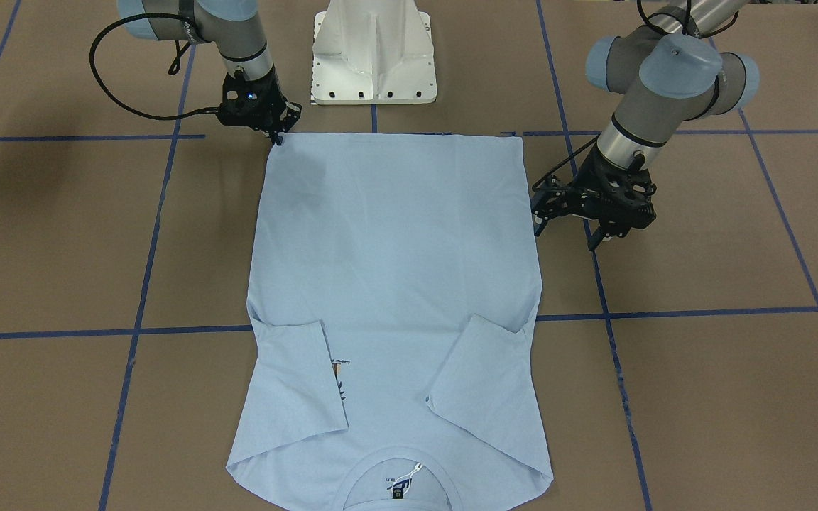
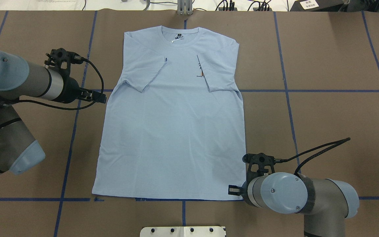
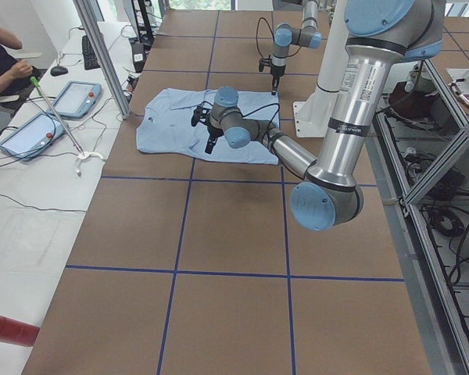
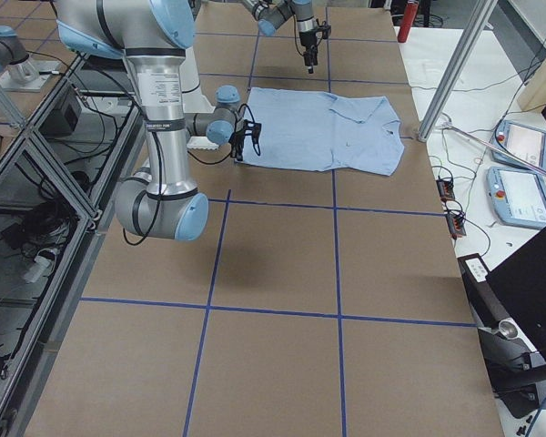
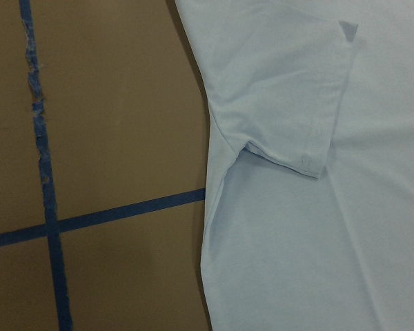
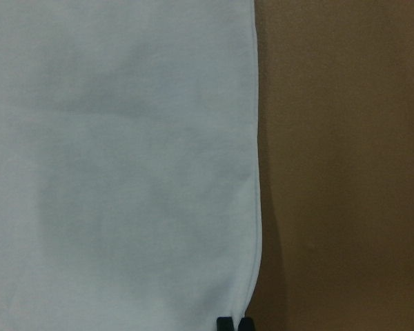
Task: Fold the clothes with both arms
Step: 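Move the right gripper to the near hem corner while the left gripper lowers, then grasp both hem corners nearest the robot with the left and right grippers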
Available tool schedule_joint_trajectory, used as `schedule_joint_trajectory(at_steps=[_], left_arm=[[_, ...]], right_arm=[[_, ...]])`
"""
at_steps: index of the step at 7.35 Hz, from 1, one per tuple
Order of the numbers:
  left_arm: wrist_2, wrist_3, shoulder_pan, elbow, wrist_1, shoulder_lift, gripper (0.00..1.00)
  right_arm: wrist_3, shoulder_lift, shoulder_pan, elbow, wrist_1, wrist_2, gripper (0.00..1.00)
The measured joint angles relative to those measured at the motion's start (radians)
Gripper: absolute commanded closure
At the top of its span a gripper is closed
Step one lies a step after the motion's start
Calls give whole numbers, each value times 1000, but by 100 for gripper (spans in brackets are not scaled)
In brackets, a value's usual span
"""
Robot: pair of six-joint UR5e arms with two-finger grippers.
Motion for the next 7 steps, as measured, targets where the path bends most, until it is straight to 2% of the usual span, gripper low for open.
schedule_joint_trajectory(at_steps=[2, 4, 6, 7], left_arm=[[4, -7, 1, -4, 2, 3, 0], [7, -72, 29, -70, 6, 69, 0], [49, -213, 137, -163, 11, 161, 0], [99, -303, 216, -202, 29, 190, 0]], right_arm=[[27, 4, 0, 35, 1, -11, 100], [37, 6, 2, 64, 2, -17, 100], [45, 11, 6, 69, 4, -21, 100], [63, 14, 8, 70, 6, -21, 100]])
